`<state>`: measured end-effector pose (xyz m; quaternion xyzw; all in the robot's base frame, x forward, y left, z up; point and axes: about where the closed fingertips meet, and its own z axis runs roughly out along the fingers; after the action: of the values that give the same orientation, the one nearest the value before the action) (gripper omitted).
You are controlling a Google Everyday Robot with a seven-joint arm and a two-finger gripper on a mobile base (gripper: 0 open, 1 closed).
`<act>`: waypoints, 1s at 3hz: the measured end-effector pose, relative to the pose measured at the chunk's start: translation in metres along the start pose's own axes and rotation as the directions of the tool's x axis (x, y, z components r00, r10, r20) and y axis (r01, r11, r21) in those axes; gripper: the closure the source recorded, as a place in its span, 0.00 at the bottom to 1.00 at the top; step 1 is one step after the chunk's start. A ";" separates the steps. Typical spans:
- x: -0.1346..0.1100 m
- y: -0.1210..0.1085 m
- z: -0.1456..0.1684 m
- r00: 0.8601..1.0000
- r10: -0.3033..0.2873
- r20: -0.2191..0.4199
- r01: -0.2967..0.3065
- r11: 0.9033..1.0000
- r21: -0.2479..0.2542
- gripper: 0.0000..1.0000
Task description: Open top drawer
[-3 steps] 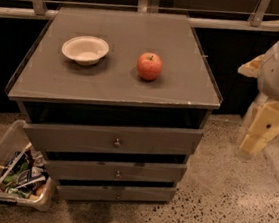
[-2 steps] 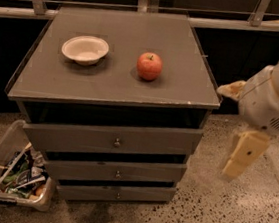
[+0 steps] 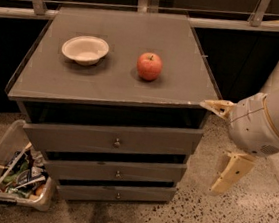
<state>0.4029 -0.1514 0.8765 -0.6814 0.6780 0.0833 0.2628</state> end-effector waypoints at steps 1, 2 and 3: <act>0.000 0.000 0.000 1.000 0.000 0.000 0.000 1.000 0.000 0.00; -0.003 -0.004 0.016 1.000 -0.022 0.016 0.022 1.000 -0.014 0.00; -0.002 -0.016 0.043 0.996 -0.051 0.073 0.051 0.999 0.001 0.00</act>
Offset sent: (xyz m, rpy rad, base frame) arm 0.0197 0.0214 -0.0297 0.0243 0.0099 0.0644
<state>0.4284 -0.1303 0.8447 -0.6949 0.6504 0.1018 0.2892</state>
